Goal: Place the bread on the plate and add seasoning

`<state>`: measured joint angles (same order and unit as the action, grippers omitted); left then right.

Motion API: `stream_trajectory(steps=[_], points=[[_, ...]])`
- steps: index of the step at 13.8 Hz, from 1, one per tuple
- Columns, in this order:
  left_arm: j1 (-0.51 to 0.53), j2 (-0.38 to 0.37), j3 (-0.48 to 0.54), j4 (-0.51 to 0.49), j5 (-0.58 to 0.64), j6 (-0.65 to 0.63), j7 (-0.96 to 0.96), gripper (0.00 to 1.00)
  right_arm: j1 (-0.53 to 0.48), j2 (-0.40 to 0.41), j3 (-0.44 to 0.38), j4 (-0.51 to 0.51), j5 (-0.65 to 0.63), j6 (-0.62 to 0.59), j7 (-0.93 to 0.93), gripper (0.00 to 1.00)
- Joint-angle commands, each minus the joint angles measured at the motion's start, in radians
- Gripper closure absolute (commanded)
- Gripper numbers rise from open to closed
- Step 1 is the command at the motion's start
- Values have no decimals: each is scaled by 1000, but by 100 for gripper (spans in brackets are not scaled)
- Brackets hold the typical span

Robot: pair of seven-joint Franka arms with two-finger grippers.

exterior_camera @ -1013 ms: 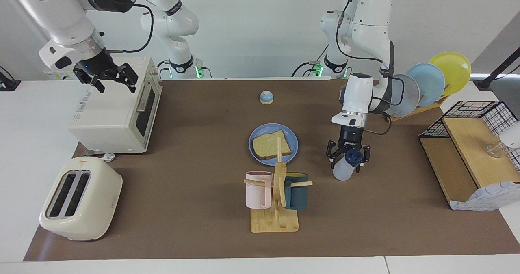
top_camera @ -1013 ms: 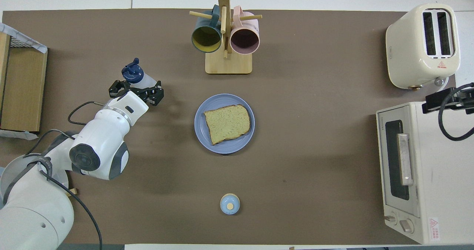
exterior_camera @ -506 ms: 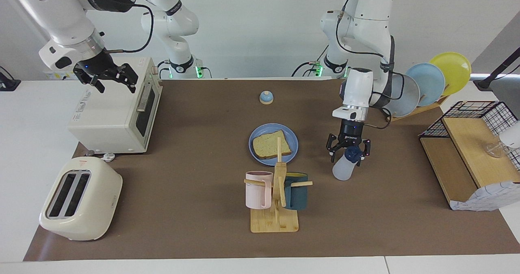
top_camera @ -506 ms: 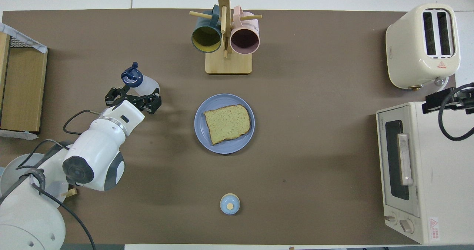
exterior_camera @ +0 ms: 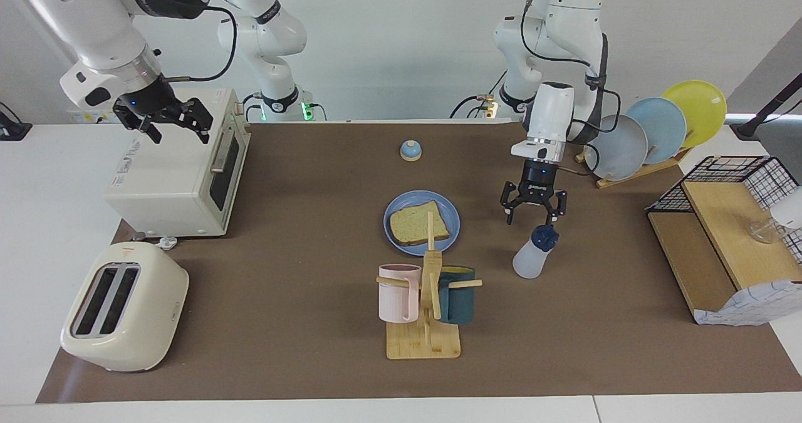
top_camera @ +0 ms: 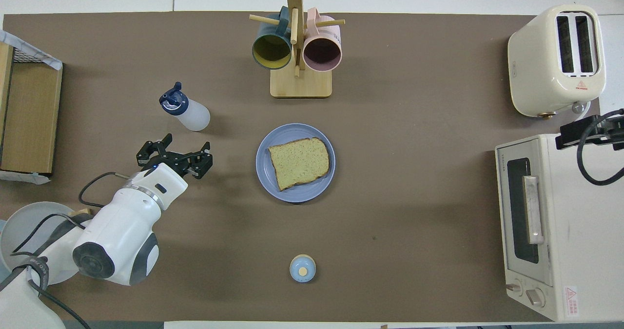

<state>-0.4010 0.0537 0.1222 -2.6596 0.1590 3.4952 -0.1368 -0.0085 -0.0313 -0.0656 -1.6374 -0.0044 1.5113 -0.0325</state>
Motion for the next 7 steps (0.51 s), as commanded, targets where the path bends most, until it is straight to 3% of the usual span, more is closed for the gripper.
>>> stream_trajectory(steps=[1,5,7], points=[[-86,-41,5,-42,10,4,-52,0,-7,-13,6,-19,-6,13,-4,0],[-228,-37,7,-16,7,4,-205,0,-7,-13,6,-18,-6,13,-4,0],[-236,-28,1,12,8,-1,-228,0,-7,-13,6,-19,-6,13,-4,0]])
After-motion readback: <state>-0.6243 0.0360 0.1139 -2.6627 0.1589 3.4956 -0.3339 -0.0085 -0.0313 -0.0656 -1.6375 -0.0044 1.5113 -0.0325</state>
